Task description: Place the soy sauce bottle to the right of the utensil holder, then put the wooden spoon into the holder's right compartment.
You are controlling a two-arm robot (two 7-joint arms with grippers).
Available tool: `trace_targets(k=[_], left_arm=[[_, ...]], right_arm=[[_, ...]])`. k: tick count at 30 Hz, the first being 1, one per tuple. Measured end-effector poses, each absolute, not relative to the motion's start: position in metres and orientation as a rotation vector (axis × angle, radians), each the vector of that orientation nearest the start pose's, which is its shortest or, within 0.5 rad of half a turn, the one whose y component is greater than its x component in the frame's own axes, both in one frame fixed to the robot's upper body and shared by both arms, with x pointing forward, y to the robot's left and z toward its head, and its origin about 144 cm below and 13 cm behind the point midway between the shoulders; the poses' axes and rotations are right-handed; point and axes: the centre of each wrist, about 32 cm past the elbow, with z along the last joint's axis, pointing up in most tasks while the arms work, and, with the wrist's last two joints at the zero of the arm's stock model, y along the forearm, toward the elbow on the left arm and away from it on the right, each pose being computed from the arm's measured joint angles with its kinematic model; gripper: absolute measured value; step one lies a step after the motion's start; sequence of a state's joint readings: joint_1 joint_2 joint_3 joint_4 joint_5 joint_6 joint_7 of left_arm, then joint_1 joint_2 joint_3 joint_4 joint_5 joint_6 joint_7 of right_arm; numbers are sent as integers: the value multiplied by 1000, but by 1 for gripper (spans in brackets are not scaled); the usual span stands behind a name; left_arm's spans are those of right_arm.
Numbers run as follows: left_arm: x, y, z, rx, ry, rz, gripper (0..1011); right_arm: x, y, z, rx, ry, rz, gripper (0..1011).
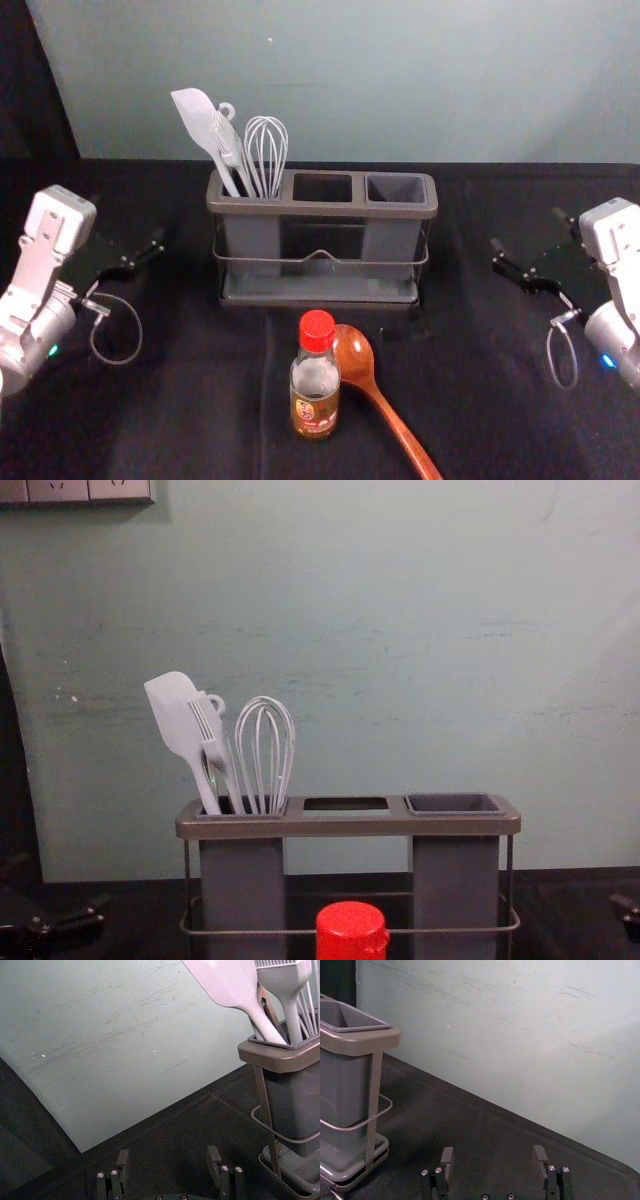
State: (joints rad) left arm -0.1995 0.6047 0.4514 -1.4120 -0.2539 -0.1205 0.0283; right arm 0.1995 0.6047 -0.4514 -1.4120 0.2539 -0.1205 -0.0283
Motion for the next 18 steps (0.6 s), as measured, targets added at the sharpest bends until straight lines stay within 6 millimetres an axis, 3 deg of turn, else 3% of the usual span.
trace_targets(k=[18], left_arm=[[489,310,1140,305,-285,1248,1000]], right_arm=[[489,-310,1140,-304,-285,-1248,1004]])
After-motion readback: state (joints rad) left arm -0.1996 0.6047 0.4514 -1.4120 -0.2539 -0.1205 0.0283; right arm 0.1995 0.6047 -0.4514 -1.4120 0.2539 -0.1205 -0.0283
